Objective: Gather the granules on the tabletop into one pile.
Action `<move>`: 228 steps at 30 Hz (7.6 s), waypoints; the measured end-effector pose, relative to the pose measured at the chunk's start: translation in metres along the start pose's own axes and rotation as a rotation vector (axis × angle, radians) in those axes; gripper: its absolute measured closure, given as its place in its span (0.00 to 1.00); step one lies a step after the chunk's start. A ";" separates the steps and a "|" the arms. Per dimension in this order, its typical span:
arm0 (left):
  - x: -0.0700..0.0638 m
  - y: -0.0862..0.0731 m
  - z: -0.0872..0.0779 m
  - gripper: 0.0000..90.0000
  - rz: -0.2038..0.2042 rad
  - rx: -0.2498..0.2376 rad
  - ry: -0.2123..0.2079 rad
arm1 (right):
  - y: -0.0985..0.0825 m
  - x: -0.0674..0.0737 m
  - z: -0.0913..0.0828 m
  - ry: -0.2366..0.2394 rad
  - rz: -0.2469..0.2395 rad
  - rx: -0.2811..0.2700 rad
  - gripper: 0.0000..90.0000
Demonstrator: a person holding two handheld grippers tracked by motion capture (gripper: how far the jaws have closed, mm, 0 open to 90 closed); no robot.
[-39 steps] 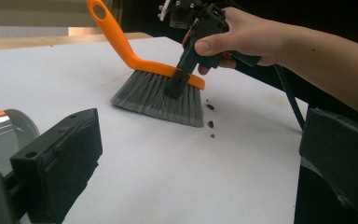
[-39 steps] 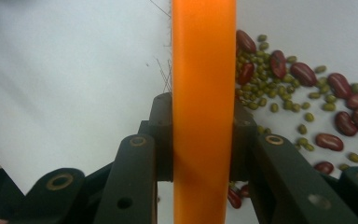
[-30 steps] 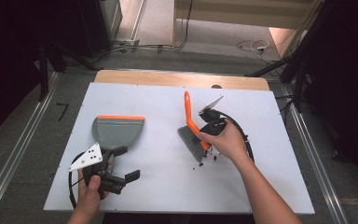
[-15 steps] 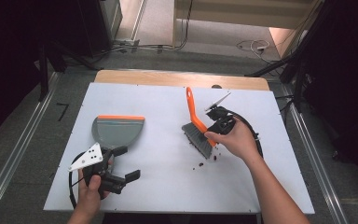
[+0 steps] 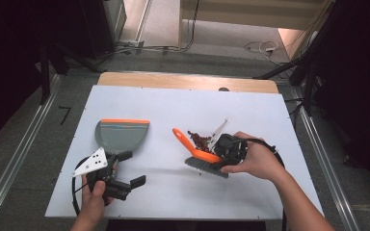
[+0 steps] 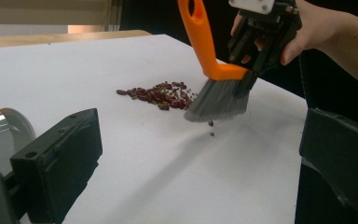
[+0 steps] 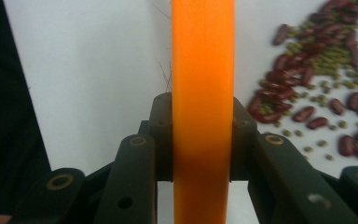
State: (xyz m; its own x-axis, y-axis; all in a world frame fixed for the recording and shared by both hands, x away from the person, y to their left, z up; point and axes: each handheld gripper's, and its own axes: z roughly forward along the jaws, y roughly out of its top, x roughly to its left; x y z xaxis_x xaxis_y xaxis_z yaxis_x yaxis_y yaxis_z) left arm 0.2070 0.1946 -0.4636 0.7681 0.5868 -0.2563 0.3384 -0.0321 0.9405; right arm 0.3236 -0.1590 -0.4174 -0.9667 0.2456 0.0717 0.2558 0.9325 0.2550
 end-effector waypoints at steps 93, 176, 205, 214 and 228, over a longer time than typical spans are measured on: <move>0.000 0.000 -0.002 0.00 0.007 -0.002 -0.004 | 0.070 -0.080 -0.001 -0.375 -0.114 -0.079 0.76; -0.001 0.000 0.004 0.00 0.009 0.011 -0.004 | 0.018 -0.063 0.007 -0.556 0.245 0.021 0.76; -0.001 -0.001 0.004 0.00 0.008 0.016 -0.004 | 0.032 -0.016 -0.003 -0.241 -0.088 -0.048 0.76; -0.001 -0.001 0.003 0.00 0.008 0.015 -0.003 | 0.038 -0.033 0.025 -0.076 -0.016 -0.008 0.76; 0.000 -0.001 0.002 0.00 0.007 0.010 -0.001 | 0.036 -0.071 0.020 -0.118 0.131 -0.003 0.76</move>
State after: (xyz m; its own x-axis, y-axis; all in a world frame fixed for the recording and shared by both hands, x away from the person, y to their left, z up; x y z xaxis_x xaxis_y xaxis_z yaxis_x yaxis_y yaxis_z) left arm 0.2078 0.1933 -0.4650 0.7710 0.5858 -0.2498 0.3386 -0.0447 0.9399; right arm 0.4015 -0.1376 -0.4323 -0.9190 0.3942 -0.0088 0.3792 0.8897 0.2542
